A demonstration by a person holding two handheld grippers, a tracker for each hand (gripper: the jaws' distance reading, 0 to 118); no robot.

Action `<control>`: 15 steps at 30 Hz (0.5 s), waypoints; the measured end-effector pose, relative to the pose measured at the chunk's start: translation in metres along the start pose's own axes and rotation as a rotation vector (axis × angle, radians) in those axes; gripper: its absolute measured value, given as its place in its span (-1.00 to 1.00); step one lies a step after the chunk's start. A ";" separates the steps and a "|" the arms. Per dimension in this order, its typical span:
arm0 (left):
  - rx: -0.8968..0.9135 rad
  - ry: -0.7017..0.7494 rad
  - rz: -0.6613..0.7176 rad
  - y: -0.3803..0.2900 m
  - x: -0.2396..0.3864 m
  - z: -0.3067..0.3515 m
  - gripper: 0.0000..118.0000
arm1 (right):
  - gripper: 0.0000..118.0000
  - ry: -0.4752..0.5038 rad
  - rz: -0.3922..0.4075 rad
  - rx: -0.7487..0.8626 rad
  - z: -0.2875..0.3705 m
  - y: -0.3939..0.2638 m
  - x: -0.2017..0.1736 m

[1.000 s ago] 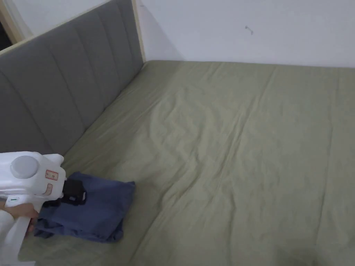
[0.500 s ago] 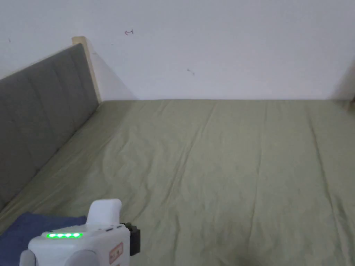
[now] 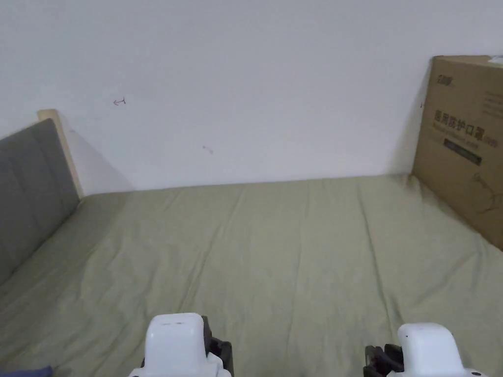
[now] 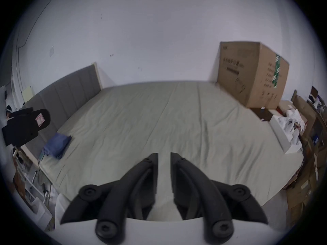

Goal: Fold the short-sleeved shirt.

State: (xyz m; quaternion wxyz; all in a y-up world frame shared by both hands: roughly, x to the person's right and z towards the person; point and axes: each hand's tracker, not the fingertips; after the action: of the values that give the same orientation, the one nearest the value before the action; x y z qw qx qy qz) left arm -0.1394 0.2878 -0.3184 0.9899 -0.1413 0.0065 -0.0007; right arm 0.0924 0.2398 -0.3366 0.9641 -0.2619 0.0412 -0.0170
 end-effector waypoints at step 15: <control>0.141 -0.050 -0.009 0.030 -0.001 0.038 1.00 | 0.75 -0.124 0.030 0.432 0.066 0.047 -0.012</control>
State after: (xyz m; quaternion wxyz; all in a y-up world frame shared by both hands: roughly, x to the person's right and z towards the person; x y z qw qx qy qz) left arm -0.1400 0.3273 -0.2901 0.9973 -0.0713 -0.0191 -0.0018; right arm 0.0870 0.3142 -0.3027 0.9986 -0.0490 -0.0189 0.0052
